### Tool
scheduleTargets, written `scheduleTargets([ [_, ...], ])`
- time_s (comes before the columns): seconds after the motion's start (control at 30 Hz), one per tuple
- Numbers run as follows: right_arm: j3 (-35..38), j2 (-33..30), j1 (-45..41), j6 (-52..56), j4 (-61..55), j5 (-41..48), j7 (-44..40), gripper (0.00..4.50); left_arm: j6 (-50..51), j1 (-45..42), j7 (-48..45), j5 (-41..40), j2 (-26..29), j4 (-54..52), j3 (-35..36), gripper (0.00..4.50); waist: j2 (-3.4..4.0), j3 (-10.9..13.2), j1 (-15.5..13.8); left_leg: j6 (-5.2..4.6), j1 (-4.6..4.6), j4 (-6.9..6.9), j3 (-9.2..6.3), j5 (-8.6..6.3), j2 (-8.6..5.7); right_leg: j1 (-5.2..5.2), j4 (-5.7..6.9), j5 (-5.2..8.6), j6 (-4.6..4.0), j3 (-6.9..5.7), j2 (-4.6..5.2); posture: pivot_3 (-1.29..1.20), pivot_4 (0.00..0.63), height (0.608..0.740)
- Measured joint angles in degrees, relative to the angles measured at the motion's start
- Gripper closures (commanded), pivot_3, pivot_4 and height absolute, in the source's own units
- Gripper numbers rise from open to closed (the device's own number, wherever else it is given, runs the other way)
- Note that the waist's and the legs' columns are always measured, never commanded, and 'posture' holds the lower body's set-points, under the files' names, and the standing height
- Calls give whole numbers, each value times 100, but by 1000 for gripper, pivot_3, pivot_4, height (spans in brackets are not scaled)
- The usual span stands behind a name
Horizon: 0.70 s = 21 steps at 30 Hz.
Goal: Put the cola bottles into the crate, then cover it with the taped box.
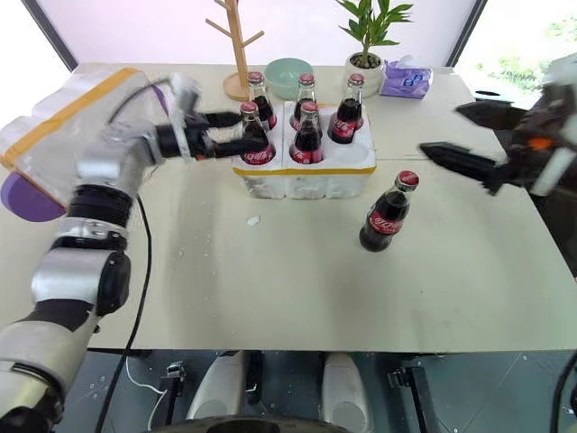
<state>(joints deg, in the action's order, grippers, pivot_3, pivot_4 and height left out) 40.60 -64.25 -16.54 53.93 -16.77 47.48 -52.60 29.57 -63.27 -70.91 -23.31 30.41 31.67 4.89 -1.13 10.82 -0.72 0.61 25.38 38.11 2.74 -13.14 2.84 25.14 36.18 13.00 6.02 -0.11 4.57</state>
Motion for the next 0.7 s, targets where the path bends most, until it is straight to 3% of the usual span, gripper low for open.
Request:
scheduleTargets([
  [0.13, 903, 489, 1431, 104, -591, -122, -158, 0, 1194, 293, -504, -907, 620, -1378, 271, 11, 12, -8, 8, 0, -36, 2, 1, 0, -1, -38, -1, 2, 3, 1, 1, 0, 150, 740],
  [0.27, 1077, 1346, 2321, -57, -1289, -171, 119, 0, 1520, 1015, -910, -1132, 1000, -2442, -90, 11, 10, -9, 27, 5, -102, -2, 2, -3, 1, -100, -13, 19, -26, 3, 1, 0, 150, 740],
  [0.43, -47, 2568, 2437, -459, -1640, -258, 875, 0, 1094, 1704, -1079, -810, 1007, -3040, -918, 11, 12, -10, 61, 5, -98, 3, 9, -1, 0, -88, -12, 16, -32, 13, 4, 0, 150, 740],
  [0.7, -1426, 2832, 2199, -1384, -1111, -1023, 1186, 0, 1002, 1733, -756, -813, 785, -3232, -1051, 11, 11, -10, 34, 2, -91, -1, 9, -2, -1, -83, -11, 19, -29, 14, 0, 0, 150, 740],
])
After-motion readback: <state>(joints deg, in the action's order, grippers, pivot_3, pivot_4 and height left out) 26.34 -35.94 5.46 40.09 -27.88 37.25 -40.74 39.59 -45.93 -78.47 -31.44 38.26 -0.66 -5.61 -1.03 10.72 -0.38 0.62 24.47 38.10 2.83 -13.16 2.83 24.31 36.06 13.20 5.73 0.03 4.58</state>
